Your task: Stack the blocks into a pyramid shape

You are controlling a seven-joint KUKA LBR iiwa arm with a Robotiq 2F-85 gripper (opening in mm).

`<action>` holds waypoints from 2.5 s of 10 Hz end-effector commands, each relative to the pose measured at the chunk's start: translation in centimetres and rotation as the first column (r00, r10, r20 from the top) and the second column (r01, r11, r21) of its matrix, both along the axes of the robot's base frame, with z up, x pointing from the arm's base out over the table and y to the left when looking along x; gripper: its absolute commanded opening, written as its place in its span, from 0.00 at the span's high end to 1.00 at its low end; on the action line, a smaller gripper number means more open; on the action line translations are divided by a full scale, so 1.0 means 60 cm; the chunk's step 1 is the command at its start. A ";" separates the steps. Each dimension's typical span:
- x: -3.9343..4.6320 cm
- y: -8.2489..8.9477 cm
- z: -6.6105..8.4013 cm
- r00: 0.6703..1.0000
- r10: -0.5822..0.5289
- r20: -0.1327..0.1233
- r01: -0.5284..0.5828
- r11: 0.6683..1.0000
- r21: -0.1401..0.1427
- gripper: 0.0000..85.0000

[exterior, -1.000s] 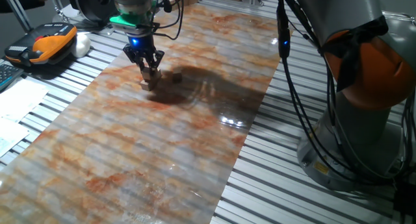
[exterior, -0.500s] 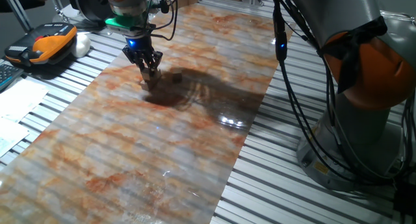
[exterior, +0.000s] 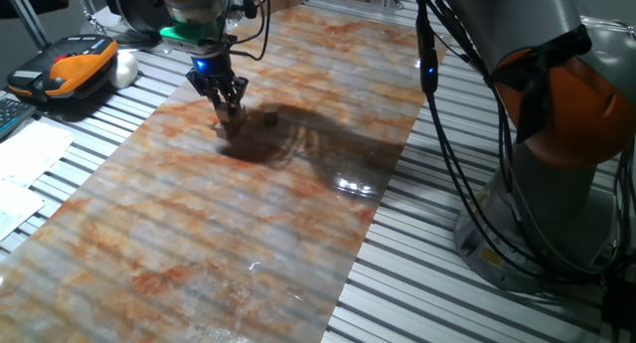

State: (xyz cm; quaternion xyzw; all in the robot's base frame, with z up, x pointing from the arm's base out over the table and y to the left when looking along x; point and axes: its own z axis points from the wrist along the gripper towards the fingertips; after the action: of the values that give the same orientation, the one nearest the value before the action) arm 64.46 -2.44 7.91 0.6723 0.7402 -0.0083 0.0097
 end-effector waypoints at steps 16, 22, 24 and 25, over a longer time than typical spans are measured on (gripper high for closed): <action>0.005 -0.009 -0.011 1.000 -0.005 -0.003 0.005 1.000 -0.001 1.00; 0.004 -0.011 -0.014 1.000 -0.014 0.003 0.014 1.000 0.010 1.00; 0.004 -0.012 -0.016 1.000 -0.016 0.003 0.016 1.000 0.010 1.00; 0.004 -0.012 -0.016 1.000 -0.013 0.003 0.013 1.000 0.010 1.00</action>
State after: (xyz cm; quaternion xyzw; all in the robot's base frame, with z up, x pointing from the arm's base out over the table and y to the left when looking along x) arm 64.68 -3.19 6.95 0.6770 0.7359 -0.0037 0.0076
